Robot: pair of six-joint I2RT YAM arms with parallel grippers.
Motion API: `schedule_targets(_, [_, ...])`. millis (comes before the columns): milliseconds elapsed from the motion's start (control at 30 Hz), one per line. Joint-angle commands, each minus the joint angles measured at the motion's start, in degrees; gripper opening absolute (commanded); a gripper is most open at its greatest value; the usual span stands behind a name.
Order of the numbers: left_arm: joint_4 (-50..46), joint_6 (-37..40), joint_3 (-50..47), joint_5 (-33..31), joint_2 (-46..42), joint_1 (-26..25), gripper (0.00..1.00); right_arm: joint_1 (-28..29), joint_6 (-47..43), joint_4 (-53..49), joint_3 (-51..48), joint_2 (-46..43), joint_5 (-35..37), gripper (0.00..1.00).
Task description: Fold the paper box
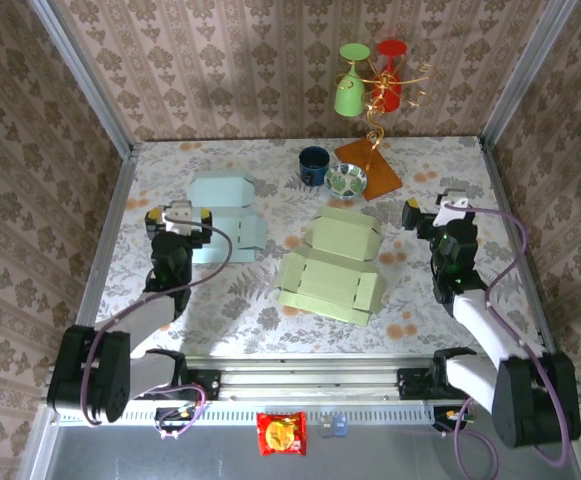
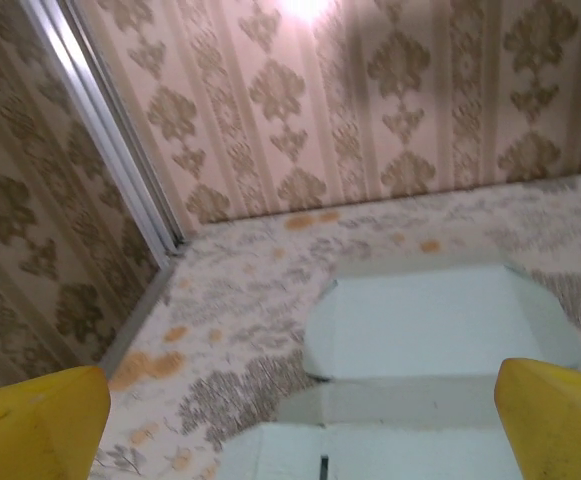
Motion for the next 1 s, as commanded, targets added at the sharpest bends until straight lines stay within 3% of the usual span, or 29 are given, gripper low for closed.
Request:
schedule_targets(0, [-5.59,-2.18,6.43,-11.65,-3.78,-3.47,1.00,2.02,2.37,-13.93,7.87,-6.99,11.38,1.00])
schedule_targets(33, [-11.73,-7.50,9.88,-12.67,-4.87,-3.77,1.00,2.32,5.62,-18.49,10.81,-7.93,14.02,1.00])
schedule_targets(100, [-42.04,-22.96,21.26,-3.42,-7.55,-2.00,1.00,1.13,21.96,-35.14,19.30,-8.11,16.76,1.00])
schedule_targets(133, [-49.20,-31.49,24.05,-0.30,-7.66,-0.49,1.00,0.11,30.93,-44.65,23.29,-7.67,14.26,1.00])
schedule_targets(167, [-50.47,-39.31,24.00,3.63,-7.63,1.49,1.00,-0.82,38.93,-53.98,26.68,-7.43,12.29,1.00])
schedule_targets(200, [-47.40,-45.61,22.04,11.80,-7.38,4.86,1.00,-2.59,43.79,-59.04,28.70,-7.28,8.38,1.00])
schedule_targets(233, [-42.91,-51.22,19.90,19.47,-6.26,6.88,1.00,-4.70,43.50,-58.60,28.06,-7.10,1.58,1.00])
schedule_targets(300, [-46.63,-57.27,22.05,23.88,-3.06,6.37,1.00,-7.05,48.30,-60.44,26.70,-6.96,-6.80,1.00])
schedule_targets(400, [-61.84,-56.27,28.76,23.57,0.69,-0.69,1.00,-6.65,51.97,-65.93,26.66,-6.03,-11.10,1.00])
schedule_targets(467, [-66.03,-57.39,28.48,23.27,0.96,-6.01,1.00,-4.74,50.75,-71.47,28.47,-4.49,-11.92,1.00])
schedule_targets(600, [-67.64,-64.35,22.76,23.20,-0.39,-17.16,0.99,2.54,43.40,-82.74,32.64,-2.59,-9.87,1.00])
schedule_targets(700, [-64.75,-70.67,18.09,22.33,-0.80,-23.74,0.94,8.25,42.79,-87.53,31.89,-4.05,-7.91,1.00])
schedule_targets(967, [-44.38,-87.46,9.46,24.63,4.26,-28.56,0.81,15.25,49.98,-78.87,20.96,-13.73,-17.38,1.00])
